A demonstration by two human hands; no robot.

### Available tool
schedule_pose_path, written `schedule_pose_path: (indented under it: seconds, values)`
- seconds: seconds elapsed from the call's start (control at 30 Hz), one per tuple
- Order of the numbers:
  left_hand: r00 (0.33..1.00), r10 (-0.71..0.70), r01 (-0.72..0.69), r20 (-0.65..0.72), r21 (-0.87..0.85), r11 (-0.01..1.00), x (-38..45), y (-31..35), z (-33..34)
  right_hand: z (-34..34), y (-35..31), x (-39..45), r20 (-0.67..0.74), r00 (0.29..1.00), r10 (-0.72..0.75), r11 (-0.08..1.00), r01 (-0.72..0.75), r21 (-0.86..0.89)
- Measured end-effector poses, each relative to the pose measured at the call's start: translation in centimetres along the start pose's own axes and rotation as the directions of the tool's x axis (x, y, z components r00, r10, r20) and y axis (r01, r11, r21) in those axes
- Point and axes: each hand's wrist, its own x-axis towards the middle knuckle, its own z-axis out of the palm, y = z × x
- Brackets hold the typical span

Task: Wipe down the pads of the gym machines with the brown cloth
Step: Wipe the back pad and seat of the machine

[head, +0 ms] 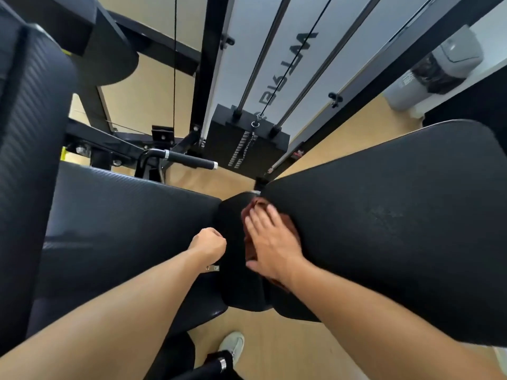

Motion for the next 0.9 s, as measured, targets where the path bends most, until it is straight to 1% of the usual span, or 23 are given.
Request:
schedule_pose_path:
  seconds: [0.07, 0.13, 0.23, 0.33, 0.4, 0.47, 0.53, 0.6, 0.63, 0.7, 0.77, 0.8, 0.83, 0.9]
  values:
    - [1.0, 0.015, -0.014, -0.006, 0.021, 1.0, 0.3, -0.3, -0.4, 2.2, -3.3, -1.3, 0.099, 0.988, -0.119, 0.991, 0.124, -0.05]
    - [0.999, 0.046, -0.045, -0.009, 0.034, 0.998, 0.4, 0.0, -1.0, 3.3, -4.4, -1.8, 0.128, 0.979, -0.156, 0.983, 0.167, -0.08]
    - [0.997, 0.076, -0.075, -0.016, 0.048, 0.996, 0.8, 0.2, -1.7, 1.9, -2.4, 0.6, 0.047, 0.994, -0.096, 0.994, 0.099, -0.054]
    - [0.996, 0.066, -0.062, -0.057, 0.076, 0.995, 1.6, -0.4, -2.4, -0.3, 1.1, 6.2, -0.016, 1.0, -0.011, 0.999, 0.01, -0.039]
    - [0.995, 0.057, -0.048, -0.087, 0.107, 0.993, 2.1, -1.3, -2.8, -1.1, 2.4, 9.4, -0.019, 1.0, 0.001, 0.999, -0.002, -0.033]
    - [0.992, 0.039, -0.022, -0.121, 0.137, 0.99, 2.5, -2.9, -3.0, -0.6, 2.1, 11.4, -0.022, 1.0, -0.022, 0.999, 0.02, -0.049]
    - [0.988, -0.008, 0.03, -0.154, 0.142, 0.989, 2.6, -4.7, -3.0, 0.7, 0.2, 12.1, 0.004, 0.996, -0.09, 0.995, 0.09, -0.052]
    - [0.979, -0.089, 0.106, -0.183, 0.086, 0.991, 2.4, -6.3, -2.6, 2.8, -2.8, 11.4, 0.057, 0.976, -0.212, 0.977, 0.212, -0.001]
    - [0.971, -0.14, 0.151, -0.195, 0.044, 0.987, 1.9, -7.0, -2.0, 3.9, -4.7, 10.3, 0.11, 0.952, -0.287, 0.958, 0.285, 0.031]
    - [0.965, -0.182, 0.184, -0.19, -0.01, 0.983, 1.5, -7.7, -1.0, 5.9, -7.9, 7.6, 0.224, 0.888, -0.401, 0.914, 0.404, 0.036]
    - [0.971, -0.178, 0.172, -0.158, -0.05, 0.984, 1.3, -7.8, 0.2, 7.1, -9.7, 5.6, 0.283, 0.82, -0.497, 0.856, 0.516, 0.008]
    - [0.976, -0.167, 0.158, -0.143, -0.069, 0.985, 1.4, -7.7, 0.7, 7.3, -9.8, 5.3, 0.288, 0.807, -0.515, 0.842, 0.539, -0.003]
    - [0.978, -0.156, 0.144, -0.139, -0.096, 0.985, 1.5, -7.6, 1.0, 7.1, -9.4, 5.7, 0.277, 0.814, -0.511, 0.845, 0.534, -0.01]
    - [0.977, -0.15, 0.126, -0.152, -0.157, 0.98, 2.0, -7.4, 1.3, 6.2, -7.6, 8.1, 0.201, 0.877, -0.436, 0.89, 0.453, -0.045]
